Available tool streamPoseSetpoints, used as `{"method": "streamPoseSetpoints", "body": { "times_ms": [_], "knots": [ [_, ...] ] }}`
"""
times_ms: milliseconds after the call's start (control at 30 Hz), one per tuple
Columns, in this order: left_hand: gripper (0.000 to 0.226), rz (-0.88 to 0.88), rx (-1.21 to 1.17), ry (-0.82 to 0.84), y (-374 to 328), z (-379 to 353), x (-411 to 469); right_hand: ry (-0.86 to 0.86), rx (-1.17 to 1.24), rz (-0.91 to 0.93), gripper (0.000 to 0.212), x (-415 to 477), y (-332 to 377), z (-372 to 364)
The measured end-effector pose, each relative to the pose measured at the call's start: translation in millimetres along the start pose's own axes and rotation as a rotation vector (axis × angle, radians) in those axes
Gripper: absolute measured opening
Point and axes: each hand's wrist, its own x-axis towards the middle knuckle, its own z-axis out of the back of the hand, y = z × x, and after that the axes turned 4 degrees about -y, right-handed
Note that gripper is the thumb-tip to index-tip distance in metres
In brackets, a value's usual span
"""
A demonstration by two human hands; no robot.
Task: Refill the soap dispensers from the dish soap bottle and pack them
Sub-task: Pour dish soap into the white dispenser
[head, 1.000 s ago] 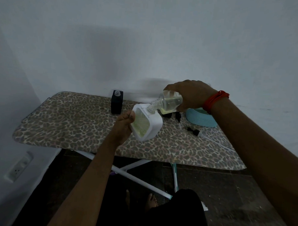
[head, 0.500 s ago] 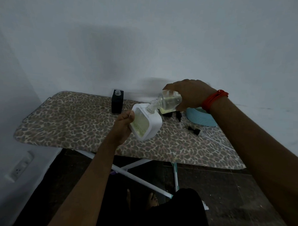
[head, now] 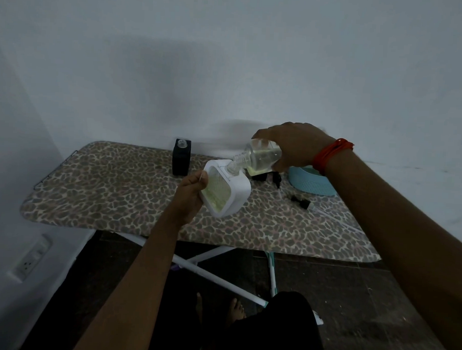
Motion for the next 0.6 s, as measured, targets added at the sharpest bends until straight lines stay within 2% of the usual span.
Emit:
{"method": "streamPoseSetpoints", "body": {
  "times_ms": [200, 433, 600],
  "knots": [
    [0.03, 0.003, 0.001, -0.017, -2.7, -0.6, -2.3, 0.003, 0.008, -0.004, 0.078, 0.4, 0.7, 0.2],
    [0.047, -0.005, -0.014, -0.007, -7.0, -4.3, -4.6, 0.002, 0.002, -0.003, 0.079, 0.5, 1.1, 1.6],
    [0.049, -0.014, -0.004, 0.007, -9.2, -5.8, -5.5, 0.002, -0.003, -0.006, 0.079, 0.3, 2.1, 3.2]
  ]
}}
